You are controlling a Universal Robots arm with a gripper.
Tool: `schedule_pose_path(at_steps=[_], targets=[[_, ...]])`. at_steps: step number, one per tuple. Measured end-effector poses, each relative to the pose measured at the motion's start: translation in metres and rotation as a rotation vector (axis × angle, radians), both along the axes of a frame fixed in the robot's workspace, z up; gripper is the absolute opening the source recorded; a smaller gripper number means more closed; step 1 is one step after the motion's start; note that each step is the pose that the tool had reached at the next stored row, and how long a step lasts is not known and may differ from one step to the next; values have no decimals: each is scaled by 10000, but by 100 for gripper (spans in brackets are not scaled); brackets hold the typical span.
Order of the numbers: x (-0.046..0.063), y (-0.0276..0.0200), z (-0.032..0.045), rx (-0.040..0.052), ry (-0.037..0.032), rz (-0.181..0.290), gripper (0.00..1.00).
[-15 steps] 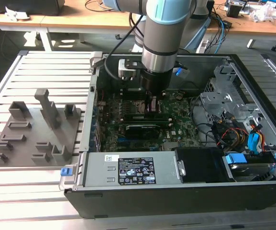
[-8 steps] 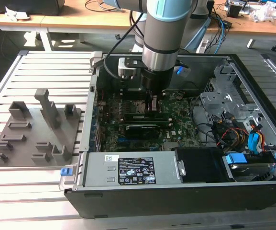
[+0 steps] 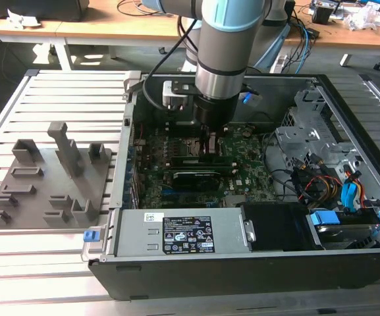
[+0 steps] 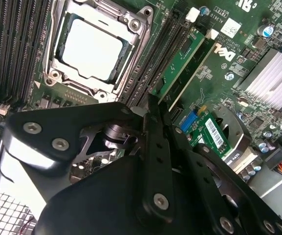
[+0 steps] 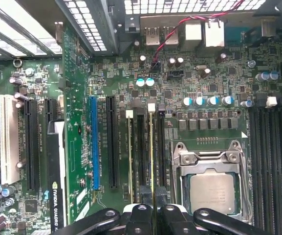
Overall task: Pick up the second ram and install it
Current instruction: 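Insert the second ram into the second slot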
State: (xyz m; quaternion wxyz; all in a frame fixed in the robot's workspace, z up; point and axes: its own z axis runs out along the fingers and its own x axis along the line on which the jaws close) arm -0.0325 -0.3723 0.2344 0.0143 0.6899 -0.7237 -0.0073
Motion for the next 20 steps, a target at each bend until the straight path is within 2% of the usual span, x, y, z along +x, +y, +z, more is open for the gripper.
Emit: schedule_pose_path(at_steps=[6, 8, 10, 13, 17, 20], targets=[[-4, 3, -22, 1, 0, 27, 13], [-1, 9, -23, 1, -1, 369, 13], [16, 15, -27, 14, -1, 463, 13], [17, 15, -35, 66, 0, 374, 13], [17, 13, -36, 70, -2, 103, 13], [17, 13, 3, 71, -4, 90, 13]])
